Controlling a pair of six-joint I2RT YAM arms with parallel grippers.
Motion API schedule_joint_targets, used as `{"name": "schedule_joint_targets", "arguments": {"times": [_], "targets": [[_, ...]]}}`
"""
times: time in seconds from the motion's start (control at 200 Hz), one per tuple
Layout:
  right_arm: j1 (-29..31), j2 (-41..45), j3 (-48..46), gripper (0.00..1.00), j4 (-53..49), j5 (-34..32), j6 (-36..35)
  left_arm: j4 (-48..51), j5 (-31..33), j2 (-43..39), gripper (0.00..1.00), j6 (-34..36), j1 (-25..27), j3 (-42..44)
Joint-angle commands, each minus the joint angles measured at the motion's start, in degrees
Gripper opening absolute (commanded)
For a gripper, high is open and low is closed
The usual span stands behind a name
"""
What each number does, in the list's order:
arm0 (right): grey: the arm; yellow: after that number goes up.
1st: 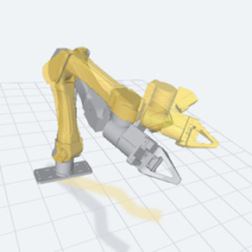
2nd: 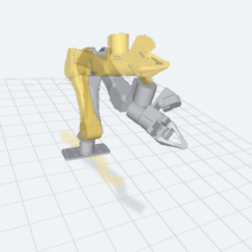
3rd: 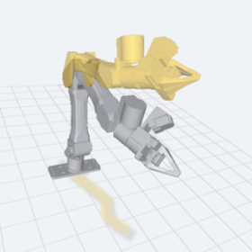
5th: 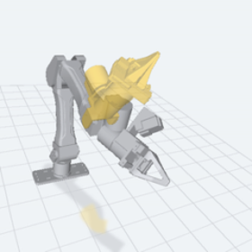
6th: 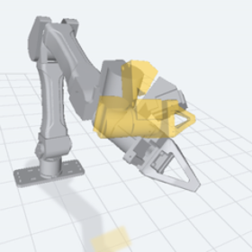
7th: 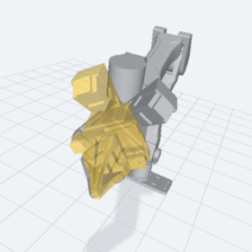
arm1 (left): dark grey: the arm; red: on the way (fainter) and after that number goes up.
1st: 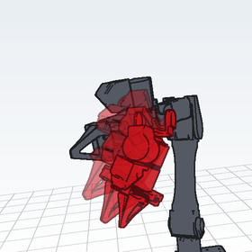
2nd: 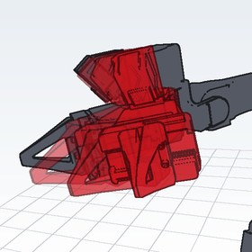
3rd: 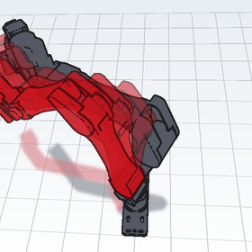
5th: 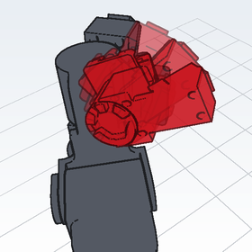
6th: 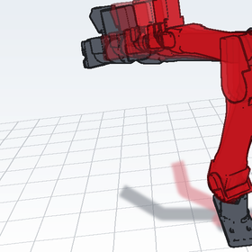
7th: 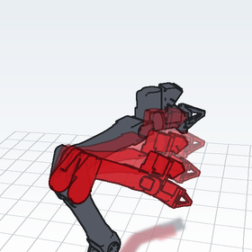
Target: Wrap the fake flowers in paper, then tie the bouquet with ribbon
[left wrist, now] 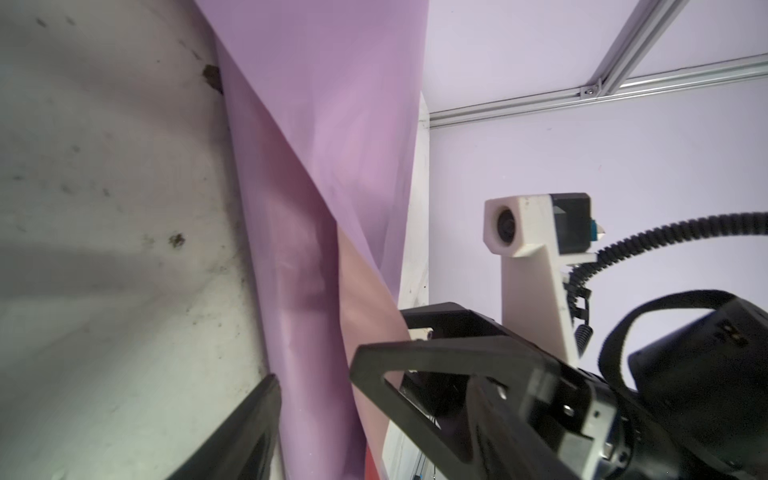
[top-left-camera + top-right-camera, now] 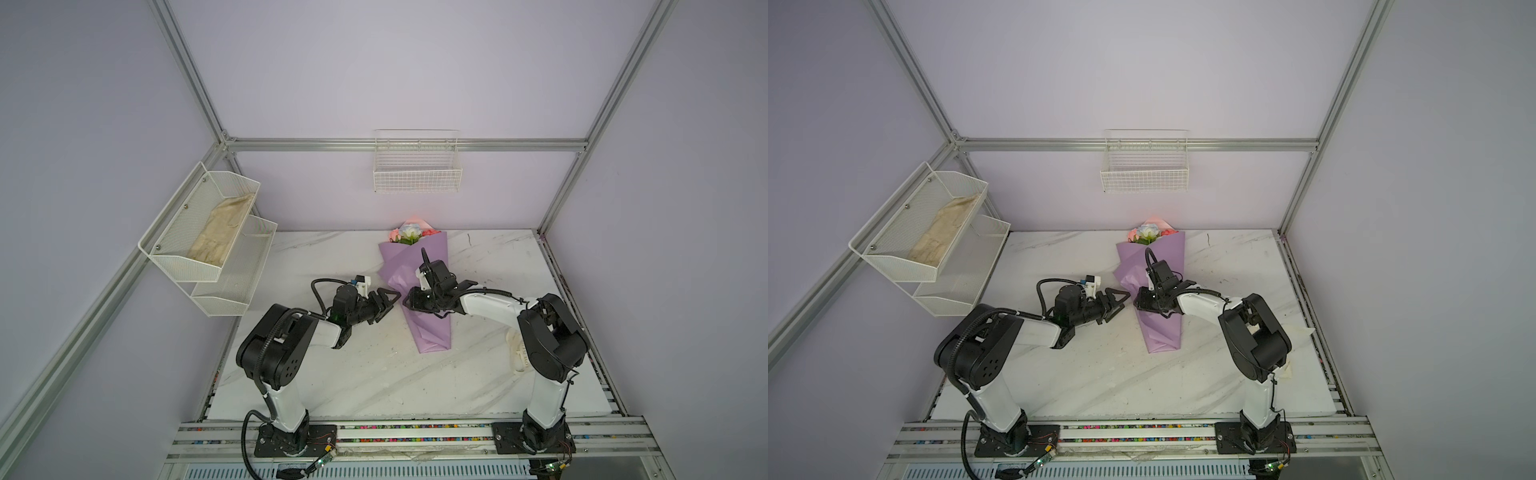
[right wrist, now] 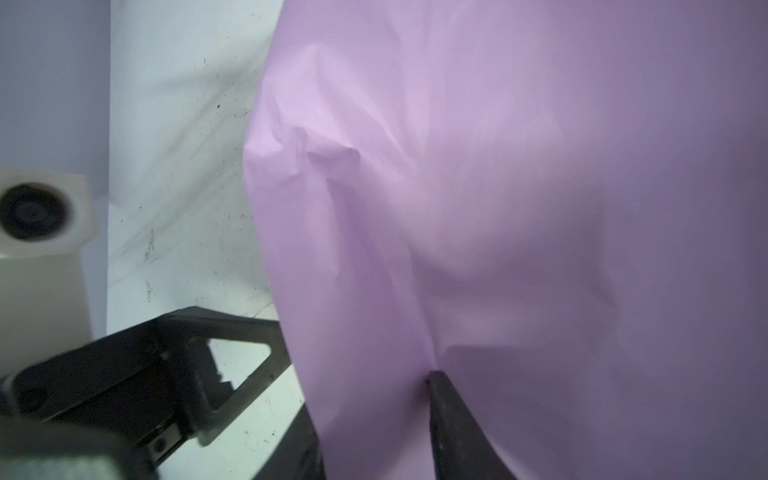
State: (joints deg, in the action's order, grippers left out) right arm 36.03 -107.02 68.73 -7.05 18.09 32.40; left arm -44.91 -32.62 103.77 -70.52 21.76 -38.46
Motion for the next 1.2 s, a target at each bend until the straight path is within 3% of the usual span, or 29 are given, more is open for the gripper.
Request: {"name": "schedule_joint_targets", "arguments": {"times": [0.0, 0.15, 0.47, 0.66, 0.81, 0.92, 0.96, 1.09, 1.195], "targets": [[0.4, 1.7, -2.0, 0.44, 3.1, 1.8, 1.0, -0.6, -2.6, 1.7, 0.7, -0.9, -0.6, -8.0], [0.4, 2.4, -2.7, 0.47, 4.1, 3.1, 1.4, -3.5, -3.9, 6.1, 0.64, -2.9, -0.7, -10.8], [0.3, 5.2, -4.3, 0.48, 5.4, 4.2, 1.9, 2.7, -6.4, 11.4, 0.36, -1.4, -1.1, -17.1], [0.3, 7.1, -4.3, 0.48, 3.7, 4.0, 2.9, 6.7, -5.0, 7.7, 0.45, 1.8, -1.3, -14.9], [-1.0, 15.1, -8.3, 0.48, -0.3, -1.9, 5.5, 11.1, -5.1, 8.0, 0.46, 4.9, -1.4, -16.4], [-3.9, 21.1, -15.0, 0.42, -1.8, -2.1, 7.3, 10.5, -6.5, 9.6, 0.46, 4.3, -1.4, -17.8], [-4.7, 23.4, -17.8, 0.36, -1.8, -2.4, 7.7, 10.5, -6.8, 10.0, 0.46, 4.1, -1.5, -18.3], [-5.6, 25.6, -23.6, 0.21, 0.5, 5.1, 5.8, 10.3, -7.4, 10.4, 0.46, 3.8, -1.4, -18.8], [-4.5, 23.2, -25.3, 0.18, 3.3, 10.1, 5.6, 10.5, -7.5, 9.7, 0.46, 3.9, -1.4, -18.6]]}}
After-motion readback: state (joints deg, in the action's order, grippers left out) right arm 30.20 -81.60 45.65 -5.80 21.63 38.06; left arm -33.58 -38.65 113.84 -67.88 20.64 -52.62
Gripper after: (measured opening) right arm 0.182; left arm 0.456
